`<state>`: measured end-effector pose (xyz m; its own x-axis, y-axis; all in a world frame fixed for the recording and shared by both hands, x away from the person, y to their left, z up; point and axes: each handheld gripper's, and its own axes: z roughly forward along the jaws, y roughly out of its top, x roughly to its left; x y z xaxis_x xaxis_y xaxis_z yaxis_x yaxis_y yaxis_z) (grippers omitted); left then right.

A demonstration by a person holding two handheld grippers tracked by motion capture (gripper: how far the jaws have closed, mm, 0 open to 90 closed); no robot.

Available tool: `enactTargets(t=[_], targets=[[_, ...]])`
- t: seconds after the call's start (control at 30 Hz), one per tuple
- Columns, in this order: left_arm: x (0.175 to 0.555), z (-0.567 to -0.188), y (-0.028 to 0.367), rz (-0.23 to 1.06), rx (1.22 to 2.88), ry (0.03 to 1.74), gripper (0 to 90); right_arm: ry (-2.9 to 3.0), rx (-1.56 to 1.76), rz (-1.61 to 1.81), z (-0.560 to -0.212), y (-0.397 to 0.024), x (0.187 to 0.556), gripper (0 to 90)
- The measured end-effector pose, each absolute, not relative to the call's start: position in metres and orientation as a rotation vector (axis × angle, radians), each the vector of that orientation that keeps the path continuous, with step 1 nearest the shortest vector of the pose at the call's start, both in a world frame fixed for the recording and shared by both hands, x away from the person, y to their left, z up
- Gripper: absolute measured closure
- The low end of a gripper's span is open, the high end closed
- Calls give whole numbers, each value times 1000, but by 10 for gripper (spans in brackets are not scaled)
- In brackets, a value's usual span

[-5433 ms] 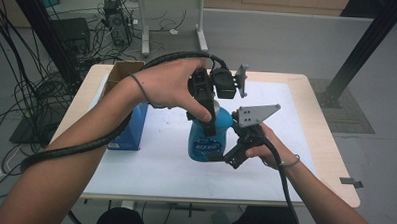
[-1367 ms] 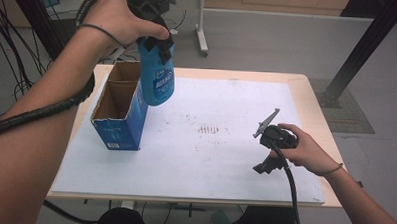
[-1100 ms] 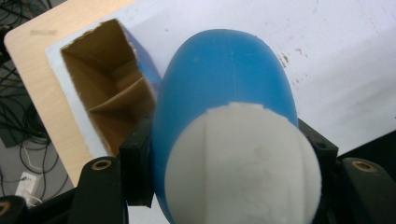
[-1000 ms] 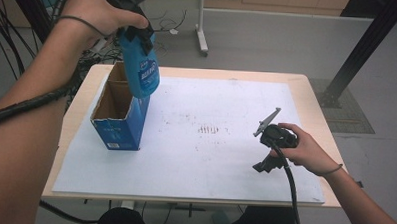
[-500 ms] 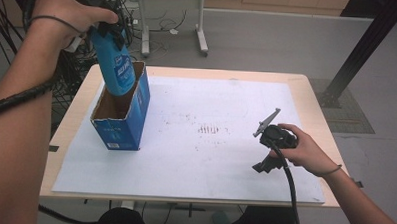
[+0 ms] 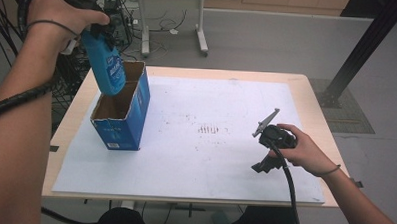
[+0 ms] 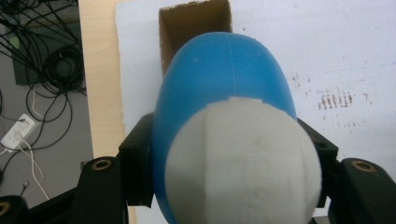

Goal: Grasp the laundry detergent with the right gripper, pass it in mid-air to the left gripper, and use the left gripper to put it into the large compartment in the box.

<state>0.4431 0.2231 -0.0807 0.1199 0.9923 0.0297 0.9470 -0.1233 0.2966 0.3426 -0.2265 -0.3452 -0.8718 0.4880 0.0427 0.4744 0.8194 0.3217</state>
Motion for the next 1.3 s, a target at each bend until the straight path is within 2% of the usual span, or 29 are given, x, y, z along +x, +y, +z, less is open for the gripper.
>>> enactTargets(t=[1.3], targets=[[455,-186,235,245,2175,2043,377,2965,781,503,-351,-227,341,36]])
